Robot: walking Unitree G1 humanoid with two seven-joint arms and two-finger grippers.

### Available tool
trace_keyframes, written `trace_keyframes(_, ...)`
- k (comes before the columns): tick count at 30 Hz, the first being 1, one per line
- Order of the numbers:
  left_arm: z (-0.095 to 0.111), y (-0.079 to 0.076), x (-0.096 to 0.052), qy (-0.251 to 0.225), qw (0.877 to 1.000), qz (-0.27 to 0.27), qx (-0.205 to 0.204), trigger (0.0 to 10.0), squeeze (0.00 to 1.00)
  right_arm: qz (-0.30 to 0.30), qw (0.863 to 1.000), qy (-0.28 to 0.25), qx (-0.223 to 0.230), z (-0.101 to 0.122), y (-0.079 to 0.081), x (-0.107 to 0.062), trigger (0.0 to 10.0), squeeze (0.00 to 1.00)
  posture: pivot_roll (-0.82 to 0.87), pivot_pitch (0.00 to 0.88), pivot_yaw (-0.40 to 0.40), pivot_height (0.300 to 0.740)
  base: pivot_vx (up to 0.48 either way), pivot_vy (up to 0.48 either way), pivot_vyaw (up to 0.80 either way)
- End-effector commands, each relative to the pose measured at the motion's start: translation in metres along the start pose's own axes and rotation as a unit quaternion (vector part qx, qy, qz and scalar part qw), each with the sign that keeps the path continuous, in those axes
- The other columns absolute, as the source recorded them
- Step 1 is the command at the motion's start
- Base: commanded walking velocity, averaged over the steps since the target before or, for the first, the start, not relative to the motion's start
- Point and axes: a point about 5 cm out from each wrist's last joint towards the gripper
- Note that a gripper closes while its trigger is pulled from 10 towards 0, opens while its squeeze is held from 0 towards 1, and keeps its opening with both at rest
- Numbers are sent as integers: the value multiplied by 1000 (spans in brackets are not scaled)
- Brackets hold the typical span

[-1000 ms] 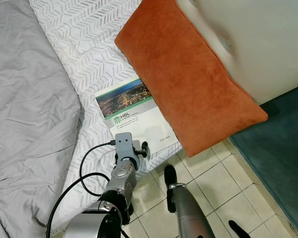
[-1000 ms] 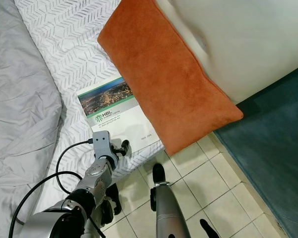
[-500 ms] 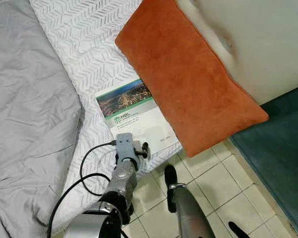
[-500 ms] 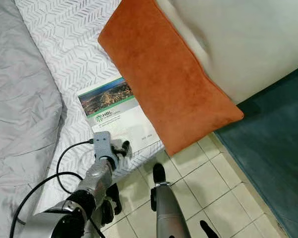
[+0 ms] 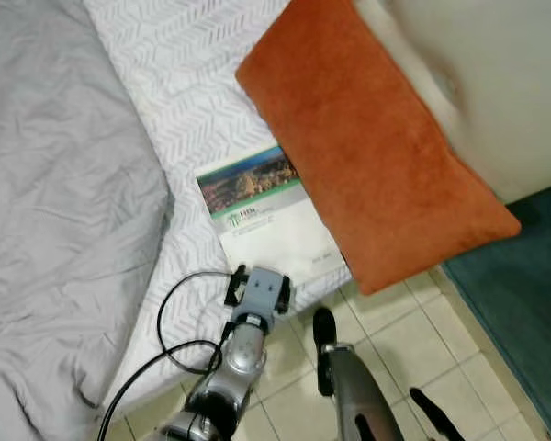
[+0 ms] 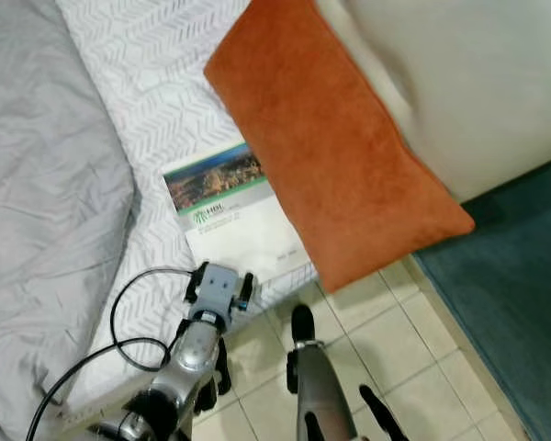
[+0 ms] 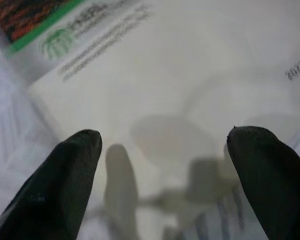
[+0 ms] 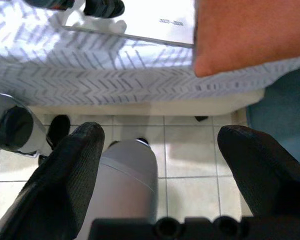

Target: Clean up the room

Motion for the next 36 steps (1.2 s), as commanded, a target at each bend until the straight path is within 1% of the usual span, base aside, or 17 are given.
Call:
trace_keyframes(1, -1, -32, -27, -1, 997, -38, -69, 10000, 0, 3, 1000, 15, 20, -9, 1, 4, 10000, 0, -256, 534, 105, 740, 0, 0, 0)
trace_keyframes(2, -2, -26, -31, -9, 997, -37, -69, 10000, 0, 0, 1000, 11, 24, -10, -1, 9, 10000, 0, -247, 521, 108, 740, 0, 0, 0)
trace_keyframes(3, -4, -20, -35, -18, 998, -40, -54, 10000, 0, -2, 1000, 8, 27, -12, -3, 15, 10000, 0, -227, 489, 115, 740, 0, 0, 0)
trace_keyframes(4, -4, -13, -39, -28, 998, -42, -40, 10000, 0, -3, 1000, 4, 28, -11, -4, 18, 10000, 0, -227, 489, 115, 740, 0, 0, 0)
trace_keyframes(5, -9, -5, -40, -29, 998, -40, -26, 10000, 0, -4, 1000, 1, 27, -14, -7, 26, 10000, 0, -192, 431, 125, 740, 0, 0, 0)
trace_keyframes(6, -16, 10, -43, -35, 999, -38, 5, 10000, 0, -14, 999, -2, 31, -18, -14, 40, 10000, 0, -162, 381, 130, 740, 0, 0, 0)
trace_keyframes(7, -16, 10, -43, -35, 999, -38, 5, 10000, 0, -14, 999, -2, 31, -18, -14, 40, 10000, 0, -162, 381, 130, 740, 0, 0, 0)
trace_keyframes(8, -18, 16, -44, -39, 998, -38, 21, 10000, 0, -20, 999, -2, 34, -19, -17, 46, 10000, 0, -162, 381, 130, 740, 0, 0, 0)
trace_keyframes(36, -18, 16, -44, -39, 998, -38, 21, 10000, 0, -20, 999, -2, 34, -19, -17, 46, 10000, 0, -162, 381, 130, 740, 0, 0, 0)
Point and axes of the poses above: a point about 5 cm out from each wrist's last joint towards the gripper, its own x axis pointing out of the wrist towards the gripper, its own z axis along the axis of the wrist's last joint, y = z × x, and after that the axes turned 8 degrees about x, right-handed
